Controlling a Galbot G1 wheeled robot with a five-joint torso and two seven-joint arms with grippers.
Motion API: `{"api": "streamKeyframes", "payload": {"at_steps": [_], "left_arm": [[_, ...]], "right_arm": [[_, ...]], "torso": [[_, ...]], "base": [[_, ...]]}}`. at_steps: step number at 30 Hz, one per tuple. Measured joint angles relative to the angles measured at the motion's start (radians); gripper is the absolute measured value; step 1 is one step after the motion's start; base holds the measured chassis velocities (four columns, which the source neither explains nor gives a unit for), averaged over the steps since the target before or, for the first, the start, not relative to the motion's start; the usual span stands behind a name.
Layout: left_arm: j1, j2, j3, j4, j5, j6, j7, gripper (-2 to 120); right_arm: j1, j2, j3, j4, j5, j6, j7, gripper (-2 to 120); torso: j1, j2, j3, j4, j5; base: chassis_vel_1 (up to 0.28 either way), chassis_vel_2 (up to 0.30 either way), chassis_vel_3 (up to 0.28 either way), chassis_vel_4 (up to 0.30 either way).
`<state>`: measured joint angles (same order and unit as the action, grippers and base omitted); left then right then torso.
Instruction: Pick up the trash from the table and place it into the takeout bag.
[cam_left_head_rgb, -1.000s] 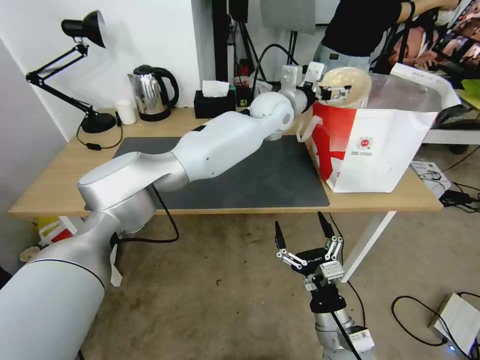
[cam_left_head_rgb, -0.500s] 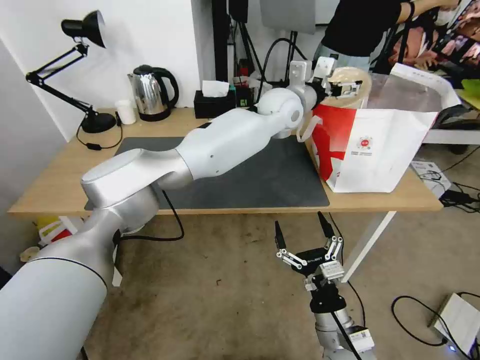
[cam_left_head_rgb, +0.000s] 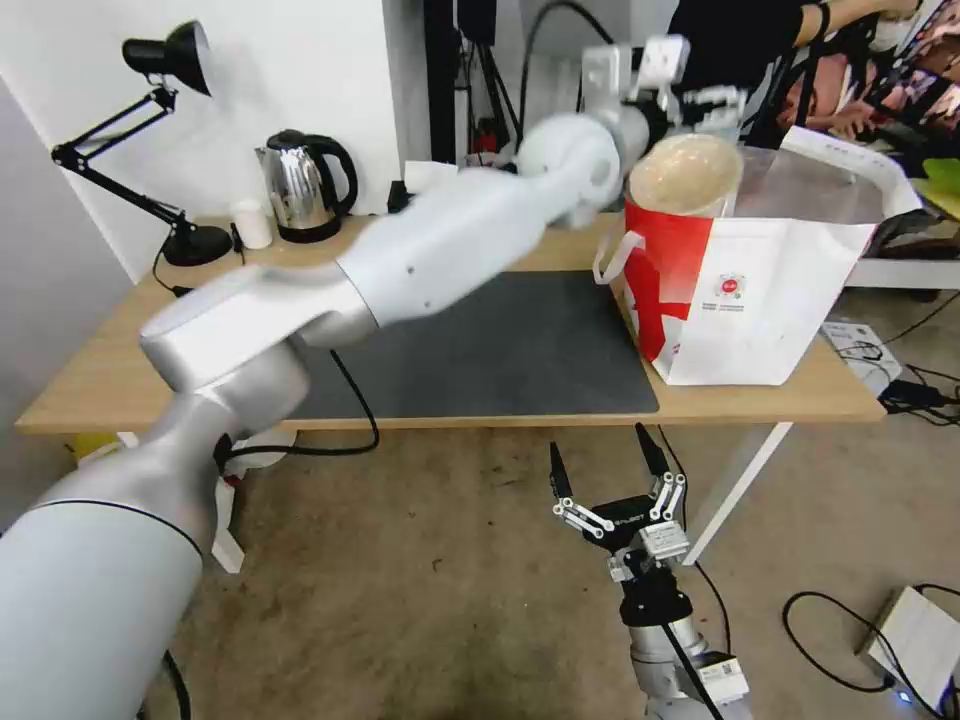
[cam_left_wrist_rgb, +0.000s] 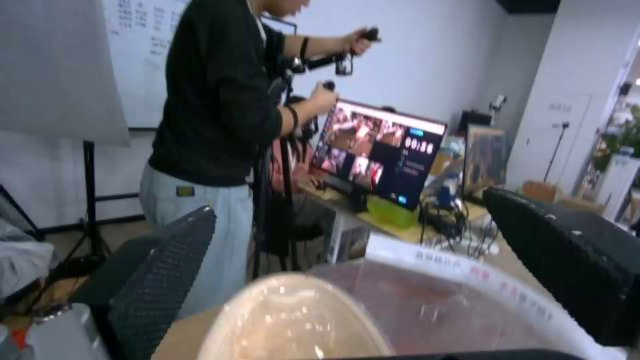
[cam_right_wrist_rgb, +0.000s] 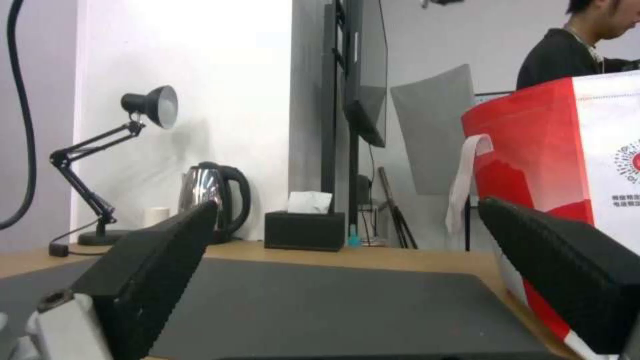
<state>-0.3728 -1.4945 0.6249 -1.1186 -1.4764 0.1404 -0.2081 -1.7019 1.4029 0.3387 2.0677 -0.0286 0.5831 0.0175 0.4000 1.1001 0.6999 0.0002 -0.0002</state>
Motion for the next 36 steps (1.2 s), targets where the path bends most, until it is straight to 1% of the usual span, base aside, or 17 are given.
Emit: {"api": "streamKeyframes", "payload": {"at_steps": [8, 11, 12, 13, 16, 17, 20, 21, 25, 26, 29, 31, 32, 33, 34, 35, 36], "left_arm": [[-0.012, 0.071, -0.028, -0.059, -0.007, 0.001, -0.019, 100], [-0.009, 0.143, -0.039, -0.110, 0.018, 0.000, -0.021, 100], [0.001, 0.194, -0.045, -0.153, 0.029, -0.002, -0.022, 100], [0.001, 0.194, -0.045, -0.153, 0.029, -0.002, -0.022, 100], [0.037, 0.332, -0.058, -0.283, 0.052, -0.013, -0.019, 100], [0.037, 0.332, -0.058, -0.283, 0.052, -0.013, -0.019, 100], [0.085, 0.466, -0.079, -0.414, 0.090, -0.041, -0.010, 100], [0.118, 0.534, -0.099, -0.471, 0.117, -0.054, -0.009, 100], [0.167, 0.605, -0.140, -0.529, 0.158, -0.081, -0.010, 100], [0.194, 0.634, -0.161, -0.552, 0.178, -0.093, -0.010, 100], [0.441, 0.792, -0.368, -0.722, 0.304, -0.144, -0.010, 100], [0.492, 0.813, -0.410, -0.751, 0.316, -0.148, -0.009, 100], [0.628, 0.859, -0.535, -0.821, 0.342, -0.154, -0.010, 100], [0.689, 0.876, -0.598, -0.849, 0.359, -0.161, -0.010, 100], [0.689, 0.876, -0.598, -0.849, 0.359, -0.161, -0.010, 100], [0.822, 0.904, -0.703, -0.899, 0.408, -0.188, -0.011, 100], [0.885, 0.907, -0.747, -0.916, 0.441, -0.201, -0.011, 100]], "right_arm": [[0.000, 0.000, 0.000, 0.000, 0.000, 0.000, 0.000, 100], [0.000, 0.000, 0.000, 0.000, 0.000, 0.000, 0.000, 100], [0.000, 0.000, 0.000, 0.000, 0.000, 0.000, 0.000, 100], [0.000, 0.000, 0.000, 0.000, 0.000, 0.000, 0.000, 100], [0.000, 0.000, 0.000, 0.000, 0.000, 0.000, 0.000, 100], [0.000, 0.000, 0.000, 0.000, 0.000, 0.000, 0.000, 100], [0.000, 0.000, 0.000, 0.000, 0.000, 0.000, 0.000, 100], [0.000, 0.000, 0.000, 0.000, 0.000, 0.000, 0.000, 100], [0.000, 0.000, 0.000, 0.000, 0.000, 0.000, 0.000, 100], [0.000, 0.000, 0.000, 0.000, 0.000, 0.000, 0.000, 100], [0.000, 0.000, 0.000, 0.000, 0.000, 0.000, 0.000, 100], [0.000, 0.000, 0.000, 0.000, 0.000, 0.000, 0.000, 100], [0.000, 0.000, 0.000, 0.000, 0.000, 0.000, 0.000, 100], [0.000, 0.000, 0.000, 0.000, 0.000, 0.000, 0.000, 100], [0.000, 0.000, 0.000, 0.000, 0.000, 0.000, 0.000, 100], [0.000, 0.000, 0.000, 0.000, 0.000, 0.000, 0.000, 100], [0.000, 0.000, 0.000, 0.000, 0.000, 0.000, 0.000, 100]], "torso": [[0.000, 0.000, 0.000, -0.0005, 0.0001], [0.000, 0.000, 0.000, -0.0005, 0.0000], [0.000, 0.000, 0.000, 0.0001, -0.0003], [0.000, 0.000, 0.000, 0.0001, -0.0003], [0.000, 0.000, 0.000, 0.0002, -0.0006], [0.000, 0.000, 0.000, 0.0002, -0.0006], [0.000, 0.000, 0.000, -0.0007, 0.0002], [0.000, 0.000, 0.000, -0.0001, -0.0003], [0.000, 0.000, 0.000, 0.0002, -0.0005], [0.000, 0.000, 0.000, 0.0003, -0.0003], [0.000, 0.000, 0.000, -0.0004, 0.0003], [0.000, 0.000, 0.000, -0.0002, 0.0003], [0.000, 0.000, 0.000, 0.0002, -0.0015], [0.000, 0.000, 0.000, -0.0001, -0.0011], [0.000, 0.000, 0.000, -0.0001, -0.0011], [0.000, 0.000, 0.000, 0.0009, 0.0009], [0.000, 0.000, 0.000, 0.0010, 0.0003]], "base": [[0.000, 0.000, 0.000, 0.000], [0.000, 0.000, 0.000, 0.000], [0.000, 0.000, 0.000, 0.000], [0.000, 0.000, 0.000, 0.000], [0.000, 0.000, 0.000, 0.000], [0.000, 0.000, 0.000, 0.000], [0.000, 0.000, 0.000, 0.000], [0.000, 0.000, 0.000, 0.000], [0.000, 0.000, 0.000, 0.000], [0.000, 0.000, 0.000, 0.000], [0.000, 0.000, 0.000, 0.000], [0.000, 0.000, 0.000, 0.000], [0.000, 0.000, 0.000, 0.000], [0.000, 0.000, 0.000, 0.000], [0.000, 0.000, 0.000, 0.000], [0.000, 0.000, 0.000, 0.000], [0.000, 0.000, 0.000, 0.000]]}}
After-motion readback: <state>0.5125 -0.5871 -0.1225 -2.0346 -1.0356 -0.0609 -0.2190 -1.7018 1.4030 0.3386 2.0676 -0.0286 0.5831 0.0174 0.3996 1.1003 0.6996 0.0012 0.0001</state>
